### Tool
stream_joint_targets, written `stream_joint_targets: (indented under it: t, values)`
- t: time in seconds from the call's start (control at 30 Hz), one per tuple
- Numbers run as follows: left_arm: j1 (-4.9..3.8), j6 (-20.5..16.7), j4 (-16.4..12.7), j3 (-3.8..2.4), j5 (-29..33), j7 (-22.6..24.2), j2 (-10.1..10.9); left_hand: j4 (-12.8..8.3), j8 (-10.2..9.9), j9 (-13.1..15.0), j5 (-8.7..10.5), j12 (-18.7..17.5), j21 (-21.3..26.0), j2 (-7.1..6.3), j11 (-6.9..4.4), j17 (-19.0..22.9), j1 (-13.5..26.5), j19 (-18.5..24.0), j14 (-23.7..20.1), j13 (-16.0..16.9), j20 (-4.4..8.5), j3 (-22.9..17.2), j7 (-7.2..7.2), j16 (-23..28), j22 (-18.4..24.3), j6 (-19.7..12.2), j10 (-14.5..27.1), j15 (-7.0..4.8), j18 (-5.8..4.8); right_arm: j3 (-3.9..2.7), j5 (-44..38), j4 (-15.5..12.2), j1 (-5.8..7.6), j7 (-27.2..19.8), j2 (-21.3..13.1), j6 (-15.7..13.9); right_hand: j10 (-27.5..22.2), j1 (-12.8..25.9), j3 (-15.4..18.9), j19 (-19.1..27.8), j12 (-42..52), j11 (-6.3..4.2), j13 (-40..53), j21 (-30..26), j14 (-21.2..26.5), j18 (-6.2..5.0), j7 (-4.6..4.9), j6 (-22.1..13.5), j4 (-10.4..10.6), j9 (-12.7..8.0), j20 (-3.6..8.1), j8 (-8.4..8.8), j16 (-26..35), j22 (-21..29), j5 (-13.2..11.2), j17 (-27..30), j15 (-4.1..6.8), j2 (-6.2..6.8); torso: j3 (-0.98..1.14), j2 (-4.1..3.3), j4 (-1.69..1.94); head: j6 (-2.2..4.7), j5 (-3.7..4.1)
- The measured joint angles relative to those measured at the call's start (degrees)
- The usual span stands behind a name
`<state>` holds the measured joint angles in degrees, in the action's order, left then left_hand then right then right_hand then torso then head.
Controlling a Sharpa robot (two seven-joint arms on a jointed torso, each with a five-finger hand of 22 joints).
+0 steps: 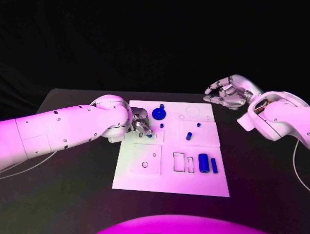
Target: Assemble the parts on the task board
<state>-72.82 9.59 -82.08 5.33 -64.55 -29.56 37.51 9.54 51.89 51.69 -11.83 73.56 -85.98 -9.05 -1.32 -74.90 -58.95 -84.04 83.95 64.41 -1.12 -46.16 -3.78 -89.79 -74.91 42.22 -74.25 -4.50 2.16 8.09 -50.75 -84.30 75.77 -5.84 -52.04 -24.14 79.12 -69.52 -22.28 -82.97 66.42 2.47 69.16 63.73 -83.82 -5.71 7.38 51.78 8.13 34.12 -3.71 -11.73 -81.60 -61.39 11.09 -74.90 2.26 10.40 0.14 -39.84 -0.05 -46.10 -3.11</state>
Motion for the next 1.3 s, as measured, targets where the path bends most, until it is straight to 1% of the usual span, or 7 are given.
stream_joint_targets:
  t: [0.6, 0.73, 0.9, 1.03, 1.1, 1.23, 1.3]
  values:
    - [0.03, 0.67, -0.05, -0.07, -0.51, 0.12, 0.14, -0.32, 0.23, 0.07, 0.18, 0.31, -0.27, 0.18, -0.21, 0.00, -0.18, 0.00, 0.00, 0.20, 0.00, 0.31, -0.01, 0.00, 0.00, 0.01, -0.21, 0.00, 0.00, 0.00, 0.01, 0.02, -0.03, -0.02, -0.01, 0.01, 0.00, 0.00, 0.00, 0.21, 0.00, 0.00, 0.00, 0.00, 0.00, 0.00, 0.00, 0.00, 0.00, 0.00, 0.21, 0.00, 0.00, -0.09, 0.00, -0.04, 0.00, 0.00, 0.00, 0.03, 0.01, -0.20, -0.01]
    - [0.03, 0.71, 0.00, -0.07, -0.52, 0.12, 0.07, -0.81, 0.60, 0.07, 0.53, 0.31, -0.27, 1.16, -0.52, 0.00, 0.80, 0.01, 0.12, 0.20, 0.42, 0.80, -0.09, 0.00, 0.00, 0.09, -0.52, -0.12, 0.01, 0.00, 0.01, 0.05, -0.07, -0.02, 0.07, 0.01, 0.00, 0.00, 0.00, 0.21, 0.00, 0.00, 0.00, 0.00, 0.00, 0.00, 0.00, 0.00, 0.00, 0.00, 0.21, 0.00, 0.00, -0.08, 0.00, -0.04, 0.00, 0.00, 0.01, 0.02, 0.00, -0.19, -0.07]
    - [0.03, 0.81, 0.03, -0.07, -0.52, 0.11, 0.00, -1.99, 0.62, 0.10, 1.06, 0.52, -0.27, 2.07, -0.52, 0.00, 1.71, 0.01, 0.00, 0.29, 0.42, 1.97, -0.09, 0.00, 0.00, 0.09, -0.52, -0.41, 0.01, 0.00, 0.02, 0.15, -0.25, -0.02, 0.11, 0.01, 0.00, 0.00, 0.00, 0.21, 0.00, 0.00, 0.00, 0.00, 0.00, 0.00, 0.00, 0.00, 0.00, 0.00, 0.21, 0.00, 0.00, -0.08, 0.00, -0.03, 0.00, 0.00, 0.03, 0.02, -0.02, -0.27, -0.12]
    - [0.03, 0.88, 0.08, -0.07, -0.49, 0.08, -0.06, -2.53, 0.62, 0.09, 1.07, 0.52, -0.27, 2.32, -0.52, 0.00, 2.23, 0.21, 0.00, 0.33, 0.62, 2.51, -0.26, 0.00, 0.00, 0.33, -0.52, -0.41, 0.01, 0.00, 0.03, 0.20, -0.34, -0.02, 0.13, 0.01, 0.00, 0.00, -0.01, 0.21, 0.00, 0.00, 0.00, 0.00, 0.00, 0.00, 0.00, 0.00, 0.33, 0.00, 0.21, 0.00, 0.00, -0.16, 0.00, -0.03, 0.00, 0.00, 0.06, 0.02, -0.03, -0.37, -0.15]
    - [0.03, 0.94, 0.14, -0.07, -0.47, 0.07, -0.09, -2.61, 0.63, 0.03, 1.06, 0.52, -0.27, 2.01, -0.52, 0.00, 2.97, 0.22, 0.00, 0.42, 0.62, 2.78, -0.05, 0.00, 0.00, 0.54, -0.52, -0.41, 0.02, 0.00, 0.04, 0.21, -0.37, -0.02, 0.15, 0.01, 0.00, 0.00, -0.01, 0.21, 0.00, 0.00, 0.00, 0.00, 0.00, 0.00, 0.00, 0.00, 0.33, 0.00, 0.21, 0.00, 0.00, -0.16, 0.00, -0.03, 0.00, 0.00, 0.06, 0.02, -0.03, -0.37, -0.12]
    - [0.07, 1.24, 0.28, -0.01, -0.42, 0.00, -0.14, -0.98, 0.86, -0.27, 1.06, 0.78, -0.27, 1.72, -0.72, 0.00, 3.85, 0.01, -0.01, 0.59, 0.83, 5.02, 1.95, 0.00, 0.00, 3.17, -0.73, -0.41, 0.01, 0.00, 0.05, 0.23, -0.39, -0.02, 0.16, 0.01, 0.00, 0.00, -0.01, 0.21, -0.22, 0.00, -0.06, 0.00, 0.00, 0.00, 0.00, 0.00, 0.33, 0.00, 0.21, 0.00, 0.00, -0.11, 0.00, -0.03, 0.00, 0.00, 0.06, 0.02, -0.03, -0.48, 0.01]
    - [0.10, 1.37, 0.33, 0.00, -0.38, -0.02, -0.16, -0.52, 0.77, -0.40, 1.06, 0.78, -0.27, 1.76, -0.72, 0.00, 3.89, 0.01, -0.01, 0.64, 0.83, 5.69, 1.98, 0.00, 0.00, 3.21, -0.73, -0.41, 0.01, 0.00, 0.06, 0.23, -0.40, -0.02, 0.16, 0.02, 0.00, 0.00, -0.01, 0.21, -0.22, 0.00, -0.06, 0.00, 0.00, 0.00, 0.00, 0.00, 0.33, 0.00, 0.21, 0.00, 0.00, -0.11, 0.00, -0.02, 0.00, 0.00, 0.07, 0.02, -0.03, -0.49, 0.06]
